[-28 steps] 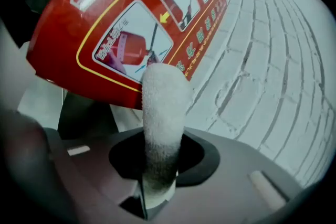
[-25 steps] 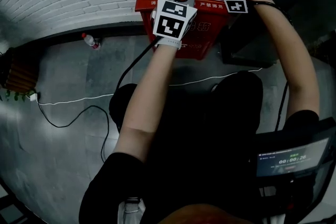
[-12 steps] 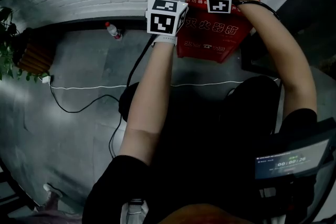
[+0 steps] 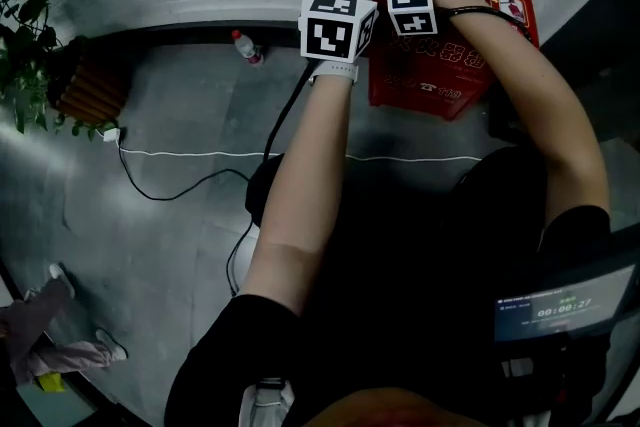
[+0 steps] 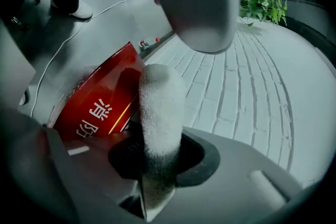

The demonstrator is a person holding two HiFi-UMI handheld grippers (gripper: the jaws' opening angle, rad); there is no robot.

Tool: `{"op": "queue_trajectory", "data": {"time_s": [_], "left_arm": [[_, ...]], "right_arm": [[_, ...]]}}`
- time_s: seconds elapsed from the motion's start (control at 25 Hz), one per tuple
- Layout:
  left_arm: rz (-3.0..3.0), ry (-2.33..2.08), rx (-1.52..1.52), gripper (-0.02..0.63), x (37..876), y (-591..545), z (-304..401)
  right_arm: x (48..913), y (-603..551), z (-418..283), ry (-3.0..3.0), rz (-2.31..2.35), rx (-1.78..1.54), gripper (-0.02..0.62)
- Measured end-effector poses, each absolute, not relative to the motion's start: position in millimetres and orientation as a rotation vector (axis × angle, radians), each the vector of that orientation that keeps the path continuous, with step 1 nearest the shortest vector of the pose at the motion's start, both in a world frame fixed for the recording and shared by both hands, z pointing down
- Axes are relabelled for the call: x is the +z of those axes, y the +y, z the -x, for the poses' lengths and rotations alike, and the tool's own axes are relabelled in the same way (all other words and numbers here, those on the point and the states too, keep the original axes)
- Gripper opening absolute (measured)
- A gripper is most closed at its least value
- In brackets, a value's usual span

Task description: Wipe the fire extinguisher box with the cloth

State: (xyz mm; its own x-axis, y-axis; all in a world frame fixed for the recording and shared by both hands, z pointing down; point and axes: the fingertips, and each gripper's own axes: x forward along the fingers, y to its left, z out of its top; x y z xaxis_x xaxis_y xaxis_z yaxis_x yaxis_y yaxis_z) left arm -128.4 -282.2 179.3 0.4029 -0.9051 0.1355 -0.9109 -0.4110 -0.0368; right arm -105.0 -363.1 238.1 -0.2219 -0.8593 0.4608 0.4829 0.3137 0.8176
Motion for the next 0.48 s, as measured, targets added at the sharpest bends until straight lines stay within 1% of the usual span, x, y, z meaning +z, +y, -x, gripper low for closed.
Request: {"op": "queue_trajectory", "data": {"time_s": [0.28,0.48], "left_arm": [[-2.616,-1.638,0.199,0.0,181,-283,115],[-2.621,-1.594,0.161,0.0,182,-285,93]], "right_arm": [[243,-361,94,-1.179,-0.373,-1.337,0.097],[242,-360,71,-1.16,-0.372,-1.332,0.097]]}}
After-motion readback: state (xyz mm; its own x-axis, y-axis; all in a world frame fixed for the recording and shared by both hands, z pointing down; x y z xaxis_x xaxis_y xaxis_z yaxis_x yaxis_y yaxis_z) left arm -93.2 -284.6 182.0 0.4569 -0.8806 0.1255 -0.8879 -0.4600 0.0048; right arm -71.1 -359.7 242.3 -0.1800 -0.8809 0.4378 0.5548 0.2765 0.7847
